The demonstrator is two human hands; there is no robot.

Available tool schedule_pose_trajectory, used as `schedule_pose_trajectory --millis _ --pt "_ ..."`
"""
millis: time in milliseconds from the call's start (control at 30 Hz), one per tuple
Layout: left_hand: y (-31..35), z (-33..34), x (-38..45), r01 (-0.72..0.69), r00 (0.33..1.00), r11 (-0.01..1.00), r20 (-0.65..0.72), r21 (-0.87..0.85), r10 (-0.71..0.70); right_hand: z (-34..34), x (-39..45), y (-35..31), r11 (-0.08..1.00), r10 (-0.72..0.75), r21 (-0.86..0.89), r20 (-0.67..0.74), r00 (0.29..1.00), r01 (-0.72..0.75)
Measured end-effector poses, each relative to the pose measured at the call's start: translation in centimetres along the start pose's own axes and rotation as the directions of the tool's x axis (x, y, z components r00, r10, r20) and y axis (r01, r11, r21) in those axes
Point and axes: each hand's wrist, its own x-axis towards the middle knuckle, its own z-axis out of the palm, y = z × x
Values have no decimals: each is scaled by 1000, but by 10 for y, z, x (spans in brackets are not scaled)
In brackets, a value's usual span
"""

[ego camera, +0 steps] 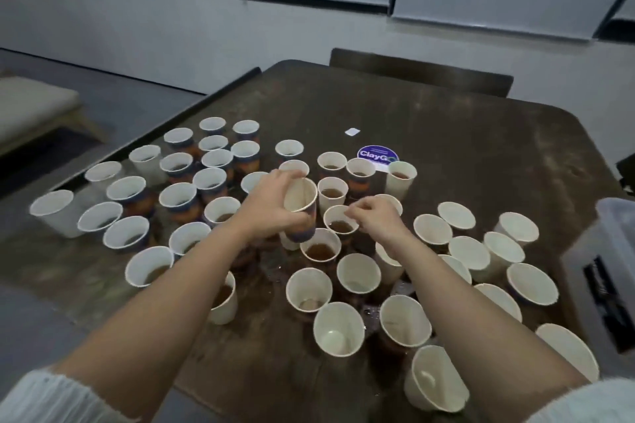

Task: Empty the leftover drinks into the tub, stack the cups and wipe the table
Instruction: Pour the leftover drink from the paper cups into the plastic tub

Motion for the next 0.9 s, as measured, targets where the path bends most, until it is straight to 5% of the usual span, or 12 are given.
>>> schedule_pose_trajectory --millis 133,333,500,900 --pt "-39 -3 -10 47 995 988 79 150 -60 24 6 3 911 -31 -411 -36 999 14" --pt "-68 17 -12 -42 984 948 178 314 -16 46 15 20 743 63 -664 -58 996 -86" --pt "-82 33 -15 -121 978 896 203 427 35 60 22 26 677 204 -713 -55 977 -182" --pt "-98 38 -19 -138 964 874 265 466 10 63 24 24 708 191 -675 -102 976 -209"
